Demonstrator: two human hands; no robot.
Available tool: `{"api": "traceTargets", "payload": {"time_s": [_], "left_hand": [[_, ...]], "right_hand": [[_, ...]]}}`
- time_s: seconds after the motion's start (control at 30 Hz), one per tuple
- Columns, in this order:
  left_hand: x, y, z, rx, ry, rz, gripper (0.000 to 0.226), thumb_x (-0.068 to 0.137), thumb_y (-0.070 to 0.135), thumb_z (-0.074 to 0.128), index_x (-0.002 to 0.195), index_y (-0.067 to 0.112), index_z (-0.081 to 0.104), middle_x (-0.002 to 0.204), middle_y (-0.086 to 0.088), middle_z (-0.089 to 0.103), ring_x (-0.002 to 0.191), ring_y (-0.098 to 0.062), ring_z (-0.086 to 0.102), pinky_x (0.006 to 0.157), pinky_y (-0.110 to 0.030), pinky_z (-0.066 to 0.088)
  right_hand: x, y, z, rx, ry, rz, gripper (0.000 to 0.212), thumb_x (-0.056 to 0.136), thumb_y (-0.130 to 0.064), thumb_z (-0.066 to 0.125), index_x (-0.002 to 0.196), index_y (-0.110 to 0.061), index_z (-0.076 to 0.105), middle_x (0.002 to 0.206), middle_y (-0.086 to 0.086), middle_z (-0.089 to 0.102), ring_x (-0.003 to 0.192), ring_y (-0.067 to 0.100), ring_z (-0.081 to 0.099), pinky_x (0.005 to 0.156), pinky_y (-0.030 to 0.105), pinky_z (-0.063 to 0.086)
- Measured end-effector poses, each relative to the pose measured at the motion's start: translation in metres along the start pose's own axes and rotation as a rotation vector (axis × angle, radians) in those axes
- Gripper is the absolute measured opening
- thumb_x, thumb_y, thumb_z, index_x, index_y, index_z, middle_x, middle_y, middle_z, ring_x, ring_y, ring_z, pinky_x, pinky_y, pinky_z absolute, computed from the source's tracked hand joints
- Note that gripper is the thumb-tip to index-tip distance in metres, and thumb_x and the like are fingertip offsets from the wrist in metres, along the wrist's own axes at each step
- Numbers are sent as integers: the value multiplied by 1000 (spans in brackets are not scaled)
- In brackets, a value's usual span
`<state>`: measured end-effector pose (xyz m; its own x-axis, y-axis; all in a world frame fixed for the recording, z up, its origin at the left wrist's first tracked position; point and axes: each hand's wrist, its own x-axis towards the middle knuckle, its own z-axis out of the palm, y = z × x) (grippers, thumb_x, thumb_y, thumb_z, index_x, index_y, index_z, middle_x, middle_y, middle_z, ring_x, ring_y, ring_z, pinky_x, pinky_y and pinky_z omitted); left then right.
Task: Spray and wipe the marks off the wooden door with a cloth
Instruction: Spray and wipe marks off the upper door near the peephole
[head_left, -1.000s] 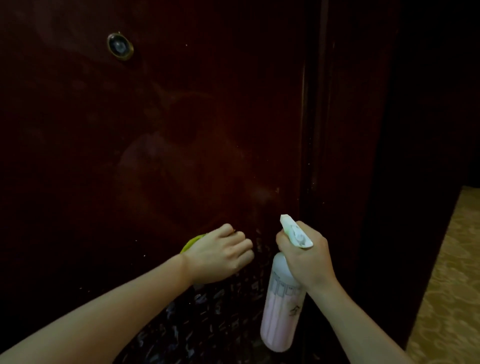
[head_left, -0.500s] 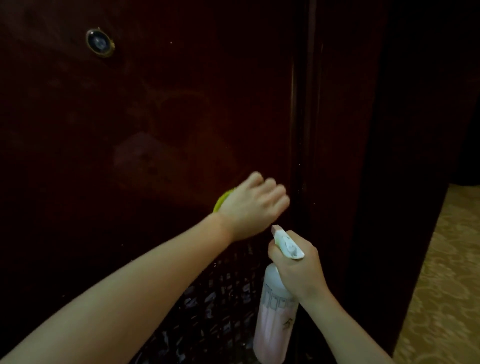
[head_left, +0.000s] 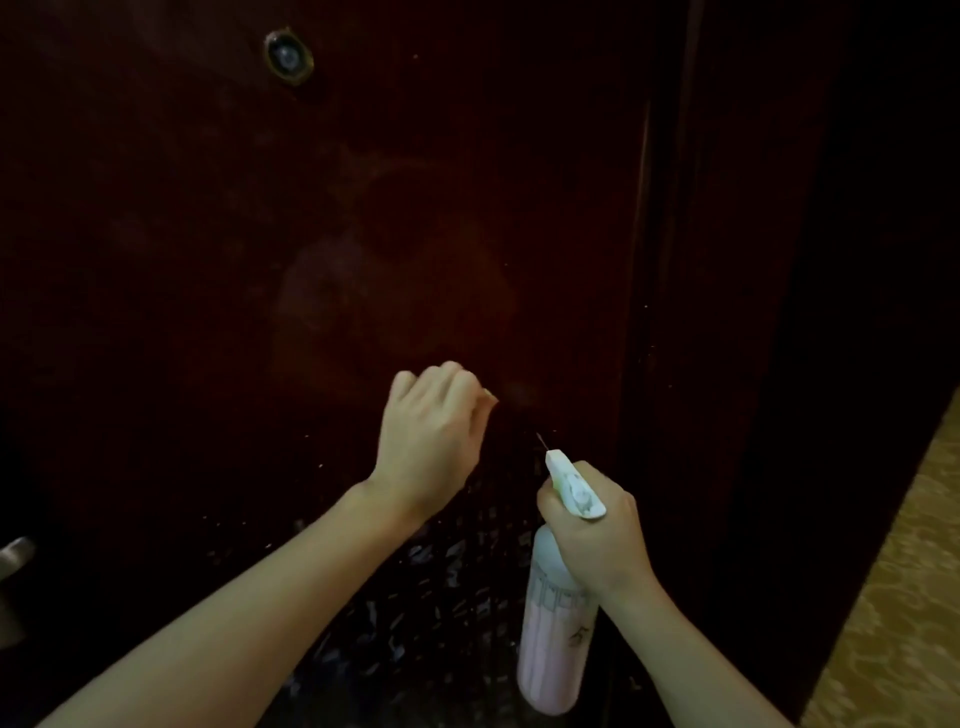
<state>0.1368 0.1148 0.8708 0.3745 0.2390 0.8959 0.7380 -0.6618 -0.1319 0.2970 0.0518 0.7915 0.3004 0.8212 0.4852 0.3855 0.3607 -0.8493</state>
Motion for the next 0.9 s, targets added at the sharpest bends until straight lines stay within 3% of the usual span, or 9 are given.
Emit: {"api": "traceTargets", "payload": {"time_s": [0.1, 0.3, 0.5, 0.7, 0.8, 0.9], "left_hand": [[-27, -10, -20, -105, -8, -303, 13, 93, 19, 55, 81, 15, 54, 75, 8, 51, 62, -7, 47, 62, -26, 40], [-67, -36, -42, -130, 8, -704, 15, 97, 21, 51, 83, 23, 45, 76, 12, 51, 65, -2, 53, 57, -16, 40], [-106, -62, -69, -107, 66, -915, 12, 100, 23, 47, 89, 20, 46, 77, 4, 54, 64, -10, 52, 55, -26, 41], [-149, -77, -93, -32, 75, -1041, 12, 101, 25, 44, 91, 18, 45, 79, 1, 54, 67, -13, 54, 55, -24, 40], [-161, -85, -101, -1, 85, -1095, 11, 101, 24, 44, 91, 19, 44, 78, 2, 53, 65, -11, 52, 54, -20, 36], [-169, -94, -110, 7, 99, -1134, 12, 101, 24, 43, 90, 20, 43, 78, 3, 52, 66, -9, 51, 54, -18, 34]], "right_hand": [[0, -3, 11, -55, -53, -35, 40, 82, -18, 63, 51, -32, 41, 47, -11, 43, 44, 6, 38, 46, 24, 35], [-6, -19, 45, -63, -310, -81, 17, 74, -38, 58, 70, -22, 56, 61, -4, 58, 56, 14, 56, 55, 35, 49], [-18, -27, 86, 40, -428, -119, 7, 87, -15, 63, 82, -19, 60, 67, -1, 58, 59, 7, 54, 55, 20, 45], [-34, -41, 123, 32, -434, -128, 15, 81, -24, 58, 66, -22, 54, 58, -7, 53, 56, 13, 52, 57, 37, 49], [-44, -47, 139, 21, -438, -157, 34, 83, -20, 59, 56, -28, 41, 51, -12, 43, 49, 9, 43, 52, 35, 40], [-49, -51, 151, 19, -505, -152, 27, 83, -19, 61, 62, -27, 47, 55, -11, 48, 52, 7, 46, 54, 30, 41]]}}
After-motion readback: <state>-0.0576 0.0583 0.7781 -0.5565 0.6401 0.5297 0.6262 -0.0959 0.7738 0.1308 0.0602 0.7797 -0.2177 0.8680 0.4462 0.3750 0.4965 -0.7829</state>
